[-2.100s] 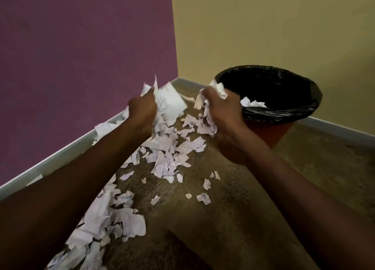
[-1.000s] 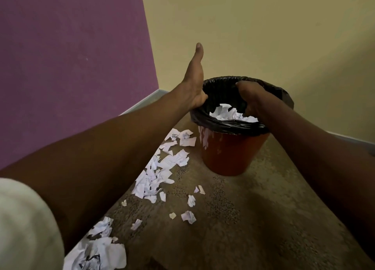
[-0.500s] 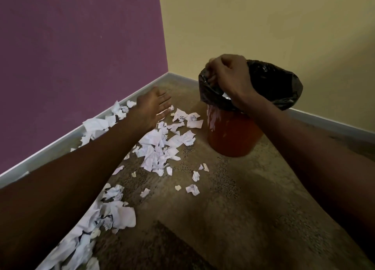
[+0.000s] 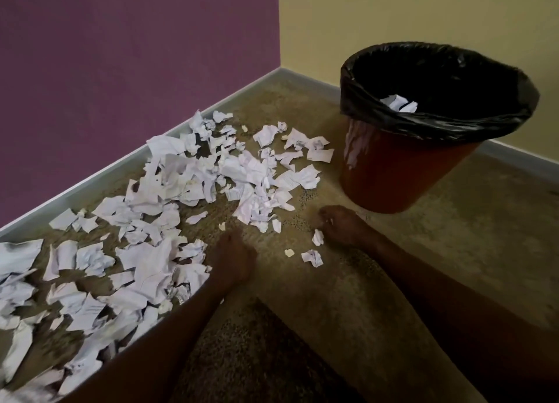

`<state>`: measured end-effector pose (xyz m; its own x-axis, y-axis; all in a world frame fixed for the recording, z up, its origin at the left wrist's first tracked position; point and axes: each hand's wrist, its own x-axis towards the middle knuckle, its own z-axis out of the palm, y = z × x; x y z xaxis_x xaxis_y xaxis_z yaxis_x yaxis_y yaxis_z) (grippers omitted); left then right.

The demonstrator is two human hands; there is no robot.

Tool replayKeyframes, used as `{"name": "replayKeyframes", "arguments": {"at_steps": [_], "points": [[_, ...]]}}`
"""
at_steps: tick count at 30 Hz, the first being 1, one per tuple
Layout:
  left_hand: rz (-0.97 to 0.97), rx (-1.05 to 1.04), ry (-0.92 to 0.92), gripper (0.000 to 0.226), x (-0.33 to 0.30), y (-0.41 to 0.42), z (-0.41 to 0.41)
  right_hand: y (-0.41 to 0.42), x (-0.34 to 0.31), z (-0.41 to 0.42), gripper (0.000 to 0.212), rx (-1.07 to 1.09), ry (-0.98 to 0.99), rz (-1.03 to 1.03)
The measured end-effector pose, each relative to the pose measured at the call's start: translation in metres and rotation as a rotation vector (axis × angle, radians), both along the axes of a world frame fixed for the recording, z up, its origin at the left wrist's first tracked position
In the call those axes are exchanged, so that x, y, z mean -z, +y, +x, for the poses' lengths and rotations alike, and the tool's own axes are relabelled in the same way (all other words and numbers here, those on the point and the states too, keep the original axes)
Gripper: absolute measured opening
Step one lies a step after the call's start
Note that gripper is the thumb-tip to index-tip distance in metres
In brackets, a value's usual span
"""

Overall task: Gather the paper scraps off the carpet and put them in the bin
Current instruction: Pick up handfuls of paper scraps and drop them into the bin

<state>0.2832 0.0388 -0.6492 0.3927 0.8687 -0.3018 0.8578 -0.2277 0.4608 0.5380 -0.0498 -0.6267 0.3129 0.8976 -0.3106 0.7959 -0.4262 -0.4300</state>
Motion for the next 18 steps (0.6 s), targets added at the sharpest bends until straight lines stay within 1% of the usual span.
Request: {"name": "replayKeyframes", "arguments": {"at_steps": [3,5,7,9,11,13,14,16,17,18], "points": [[0.089,0.063,-0.032,0.063,0.021,-0.022,0.006,-0.008,0.024,-0.012,0.06,0.043,0.033,-0.042],[0.125,0.131,-0.065,0.062,0.031,-0.035,0.012,-0.012,0.028,-0.029,0.061,0.057,0.035,0.004],[0.168,0.23,-0.15,0.059,0.038,-0.044,0.017,-0.02,0.027,-0.045,0.061,0.014,-0.006,0.067],[0.218,0.362,-0.187,0.057,0.042,-0.048,0.022,-0.031,0.036,-0.057,0.061,-0.075,-0.038,0.148],[0.261,0.481,-0.183,0.053,0.046,-0.044,0.025,-0.041,0.044,-0.064,0.054,-0.133,-0.05,0.233],[0.281,0.58,-0.157,0.049,0.048,-0.038,0.026,-0.049,0.042,-0.07,0.045,-0.058,0.03,0.264],[0.299,0.635,-0.153,0.048,0.046,-0.036,0.027,-0.052,0.038,-0.074,0.043,-0.001,0.088,0.265],[0.342,0.71,-0.162,0.043,0.042,-0.035,0.025,-0.057,0.042,-0.076,0.042,0.038,0.125,0.308],[0.355,0.712,-0.16,0.042,0.04,-0.035,0.024,-0.059,0.047,-0.075,0.039,0.011,0.06,0.354],[0.34,0.707,-0.142,0.041,0.038,-0.035,0.023,-0.061,0.048,-0.075,0.035,0.005,0.041,0.389]]}}
